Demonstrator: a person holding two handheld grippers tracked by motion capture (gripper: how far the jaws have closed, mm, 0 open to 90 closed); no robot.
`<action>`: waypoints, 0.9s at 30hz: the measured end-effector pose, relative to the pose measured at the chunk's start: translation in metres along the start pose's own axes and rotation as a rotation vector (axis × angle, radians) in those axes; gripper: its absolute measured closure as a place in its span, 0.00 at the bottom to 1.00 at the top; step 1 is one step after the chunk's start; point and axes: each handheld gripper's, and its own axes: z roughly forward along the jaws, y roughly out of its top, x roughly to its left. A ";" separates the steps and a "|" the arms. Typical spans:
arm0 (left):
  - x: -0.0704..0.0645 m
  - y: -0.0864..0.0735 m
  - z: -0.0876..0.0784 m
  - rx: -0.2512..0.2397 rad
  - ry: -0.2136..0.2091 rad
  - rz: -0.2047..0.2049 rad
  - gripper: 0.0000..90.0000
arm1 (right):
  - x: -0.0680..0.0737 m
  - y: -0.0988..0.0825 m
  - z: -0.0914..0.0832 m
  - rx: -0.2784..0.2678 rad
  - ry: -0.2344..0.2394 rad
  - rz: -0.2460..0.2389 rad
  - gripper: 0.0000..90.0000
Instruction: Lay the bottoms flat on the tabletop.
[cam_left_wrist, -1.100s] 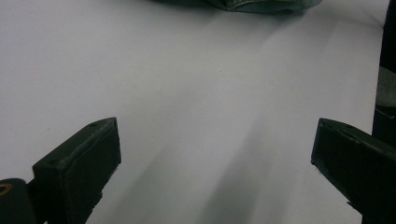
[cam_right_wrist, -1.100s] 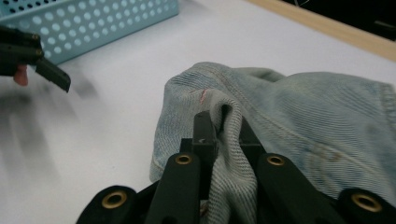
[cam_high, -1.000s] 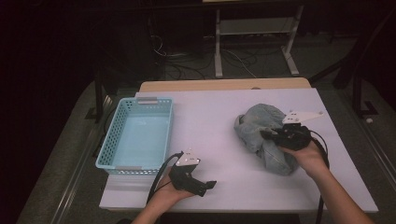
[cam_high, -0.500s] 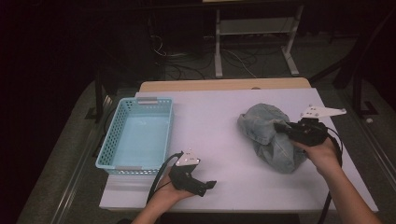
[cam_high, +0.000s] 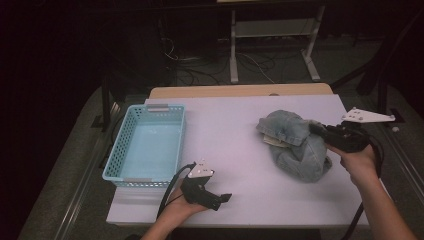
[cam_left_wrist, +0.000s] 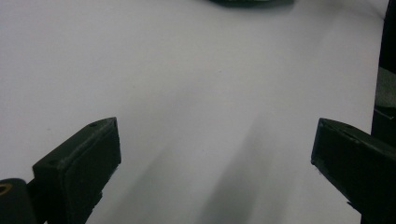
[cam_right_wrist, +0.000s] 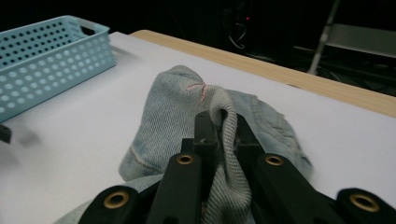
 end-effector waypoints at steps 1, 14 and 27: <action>0.000 0.000 0.000 0.000 0.000 0.000 0.02 | -0.003 -0.001 -0.002 -0.002 -0.009 0.006 0.92; 0.000 0.000 0.000 0.002 0.000 -0.001 0.02 | -0.044 -0.022 -0.007 0.044 -0.121 0.090 0.92; 0.000 0.000 0.000 0.003 0.001 -0.001 0.02 | -0.073 -0.042 -0.006 0.110 -0.198 0.163 0.92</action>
